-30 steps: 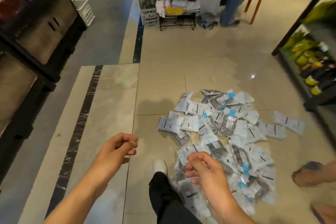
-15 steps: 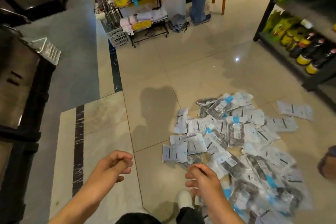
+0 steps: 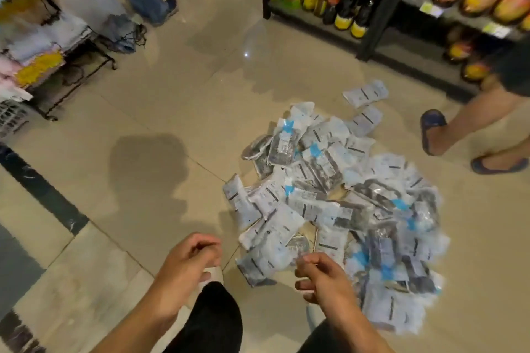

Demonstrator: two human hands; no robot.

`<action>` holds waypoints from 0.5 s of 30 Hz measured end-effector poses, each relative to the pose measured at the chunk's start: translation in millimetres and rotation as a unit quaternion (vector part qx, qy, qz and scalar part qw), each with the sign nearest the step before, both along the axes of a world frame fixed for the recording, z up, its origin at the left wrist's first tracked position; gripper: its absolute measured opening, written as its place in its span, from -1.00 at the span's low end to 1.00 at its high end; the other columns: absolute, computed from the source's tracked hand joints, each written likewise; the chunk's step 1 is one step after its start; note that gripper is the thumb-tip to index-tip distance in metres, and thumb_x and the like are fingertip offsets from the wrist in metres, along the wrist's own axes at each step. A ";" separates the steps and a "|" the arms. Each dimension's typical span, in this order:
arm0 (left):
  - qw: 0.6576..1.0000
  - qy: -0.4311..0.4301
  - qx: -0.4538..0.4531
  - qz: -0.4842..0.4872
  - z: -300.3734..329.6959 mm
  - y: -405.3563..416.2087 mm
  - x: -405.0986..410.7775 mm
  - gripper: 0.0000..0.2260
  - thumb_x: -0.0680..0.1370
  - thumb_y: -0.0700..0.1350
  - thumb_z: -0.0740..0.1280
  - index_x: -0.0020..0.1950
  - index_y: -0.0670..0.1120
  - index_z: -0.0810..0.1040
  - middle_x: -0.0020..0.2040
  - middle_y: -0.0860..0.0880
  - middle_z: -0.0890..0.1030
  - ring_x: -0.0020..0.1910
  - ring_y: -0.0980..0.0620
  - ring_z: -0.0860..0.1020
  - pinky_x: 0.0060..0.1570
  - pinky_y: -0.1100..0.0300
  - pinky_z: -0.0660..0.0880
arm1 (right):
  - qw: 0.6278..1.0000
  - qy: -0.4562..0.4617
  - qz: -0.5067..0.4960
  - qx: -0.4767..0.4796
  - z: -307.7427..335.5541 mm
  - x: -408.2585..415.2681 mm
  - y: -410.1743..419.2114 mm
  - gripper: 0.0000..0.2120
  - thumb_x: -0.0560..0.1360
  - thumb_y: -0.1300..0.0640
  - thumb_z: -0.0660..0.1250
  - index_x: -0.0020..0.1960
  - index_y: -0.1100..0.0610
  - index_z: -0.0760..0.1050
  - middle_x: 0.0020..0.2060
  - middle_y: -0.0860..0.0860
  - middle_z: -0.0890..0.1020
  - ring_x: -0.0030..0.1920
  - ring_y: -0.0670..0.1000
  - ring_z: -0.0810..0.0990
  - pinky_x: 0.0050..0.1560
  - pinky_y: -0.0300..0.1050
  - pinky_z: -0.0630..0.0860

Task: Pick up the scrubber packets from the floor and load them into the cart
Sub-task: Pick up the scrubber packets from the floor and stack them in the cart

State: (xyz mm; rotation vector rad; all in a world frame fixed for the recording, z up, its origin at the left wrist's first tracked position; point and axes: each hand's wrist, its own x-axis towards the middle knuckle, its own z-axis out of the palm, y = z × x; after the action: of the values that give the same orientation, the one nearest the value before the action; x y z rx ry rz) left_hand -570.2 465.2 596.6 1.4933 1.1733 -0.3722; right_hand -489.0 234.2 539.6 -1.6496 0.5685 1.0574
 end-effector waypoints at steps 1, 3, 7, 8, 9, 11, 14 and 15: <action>0.999 0.005 -0.008 -0.036 -19.0 17.5 10.3 -0.89 0.63 -0.18 0.37 0.07 0.00 0.66 0.00 -0.04 0.73 0.02 0.01 0.70 -0.01 0.11 0.56 | 0.999 0.007 -0.042 -0.015 -17.9 -5.5 10.8 -0.98 0.57 0.18 0.42 -0.02 0.13 0.62 -0.19 0.10 0.69 -0.24 0.05 0.59 -0.22 -0.07 0.46; 0.993 0.034 -0.005 -0.115 -55.5 43.6 28.6 -0.88 0.63 -0.19 0.35 0.10 -0.02 0.65 0.01 -0.06 0.71 0.05 -0.02 0.68 0.02 0.09 0.55 | 0.993 0.033 -0.102 -0.053 -54.7 -22.2 26.0 -0.96 0.54 0.17 0.44 -0.02 0.12 0.60 -0.16 0.09 0.69 -0.23 0.06 0.61 -0.23 -0.06 0.45; 0.970 0.057 0.012 -0.237 -143.7 67.3 72.6 -0.87 0.61 -0.15 0.36 0.08 0.05 0.64 0.02 -0.02 0.70 0.09 -0.02 0.67 0.23 0.00 0.56 | 0.983 0.067 -0.151 -0.084 -133.8 -41.0 44.9 -0.89 0.54 0.13 0.47 0.03 0.05 0.58 -0.07 0.07 0.69 -0.11 0.09 0.67 -0.11 -0.02 0.53; 0.964 0.059 0.022 -0.260 -173.5 68.0 81.8 -0.88 0.60 -0.13 0.37 0.06 0.07 0.64 0.03 -0.01 0.70 0.09 -0.03 0.66 0.26 -0.04 0.56 | 0.982 0.071 -0.149 -0.090 -162.0 -43.0 47.2 -0.86 0.53 0.12 0.47 0.06 0.03 0.57 -0.06 0.07 0.68 -0.09 0.08 0.66 -0.06 0.00 0.54; 0.957 0.057 0.029 -0.283 -205.7 65.8 90.1 -0.89 0.59 -0.12 0.37 0.05 0.08 0.63 0.04 0.00 0.69 0.10 -0.03 0.65 0.27 -0.06 0.55 | 0.981 0.077 -0.148 -0.095 -193.7 -45.2 48.1 -0.82 0.53 0.11 0.48 0.09 0.02 0.55 -0.06 0.06 0.67 -0.06 0.08 0.66 -0.01 0.02 0.57; 0.947 0.051 0.037 -0.315 -277.9 58.0 103.2 -0.90 0.58 -0.10 0.37 0.04 0.09 0.61 0.06 0.05 0.67 0.10 -0.01 0.63 0.25 -0.03 0.55 | 0.978 0.099 -0.153 -0.104 -263.4 -52.0 47.6 -0.72 0.51 0.07 0.50 0.17 0.01 0.53 -0.02 0.05 0.66 -0.01 0.07 0.66 0.11 0.08 0.61; 0.936 0.037 0.046 -0.347 -383.1 36.8 112.6 -0.89 0.57 -0.08 0.36 0.07 0.09 0.57 0.01 0.11 0.63 -0.01 0.06 0.58 -0.01 0.14 0.50 | 0.974 0.134 -0.150 -0.103 -372.3 -67.1 42.9 -0.46 0.45 -0.01 0.54 0.36 0.01 0.44 0.10 0.05 0.65 0.10 0.12 0.64 0.23 0.15 0.60; 0.931 0.040 0.048 -0.360 -414.3 29.2 111.8 -0.87 0.58 -0.08 0.36 0.11 0.08 0.56 0.02 0.13 0.61 -0.03 0.11 0.57 -0.08 0.19 0.45 | 0.973 0.145 -0.142 -0.109 -406.2 -73.8 40.4 -0.35 0.42 -0.03 0.55 0.43 0.02 0.39 0.18 0.08 0.63 0.17 0.14 0.62 0.27 0.15 0.58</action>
State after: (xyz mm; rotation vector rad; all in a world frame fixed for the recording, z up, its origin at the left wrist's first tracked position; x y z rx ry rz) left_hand -458.4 494.4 182.4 1.9857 0.6674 -0.8837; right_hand -562.9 274.5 133.4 -1.5492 1.1135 1.0569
